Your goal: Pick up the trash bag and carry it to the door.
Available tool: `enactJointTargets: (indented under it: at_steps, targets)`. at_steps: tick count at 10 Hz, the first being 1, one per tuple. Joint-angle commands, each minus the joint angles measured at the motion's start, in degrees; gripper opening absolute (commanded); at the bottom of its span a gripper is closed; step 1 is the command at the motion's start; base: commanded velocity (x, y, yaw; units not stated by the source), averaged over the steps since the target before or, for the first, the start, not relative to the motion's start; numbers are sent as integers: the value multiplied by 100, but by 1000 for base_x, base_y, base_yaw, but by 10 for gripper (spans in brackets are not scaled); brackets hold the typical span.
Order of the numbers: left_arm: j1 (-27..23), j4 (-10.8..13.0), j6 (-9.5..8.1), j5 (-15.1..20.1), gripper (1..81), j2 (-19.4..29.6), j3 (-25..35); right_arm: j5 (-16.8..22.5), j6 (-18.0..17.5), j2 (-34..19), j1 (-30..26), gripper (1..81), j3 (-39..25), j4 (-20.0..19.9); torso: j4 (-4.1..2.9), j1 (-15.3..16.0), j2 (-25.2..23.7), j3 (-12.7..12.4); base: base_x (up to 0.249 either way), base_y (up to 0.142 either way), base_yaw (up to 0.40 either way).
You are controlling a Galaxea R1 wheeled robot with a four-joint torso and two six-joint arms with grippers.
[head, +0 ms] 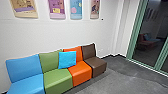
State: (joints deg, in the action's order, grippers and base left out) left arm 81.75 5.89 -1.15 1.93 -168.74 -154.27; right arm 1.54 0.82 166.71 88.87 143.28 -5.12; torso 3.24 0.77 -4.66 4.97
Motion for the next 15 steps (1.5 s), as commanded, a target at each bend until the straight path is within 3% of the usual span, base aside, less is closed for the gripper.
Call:
enactJointTargets:
  at_steps: [1, 15]
  targets:
    - [-366, 44, 35, 300, 10, 42, -24, 383, 24, -12, -251, 811, -38, 46, 0, 0, 0, 0, 0, 0, -171]
    - [-366, 44, 35, 300, 10, 24, -24, 383, 24, 23, -224, 811, 6, 29, 0, 0, 0, 0, 0, 0, -205]
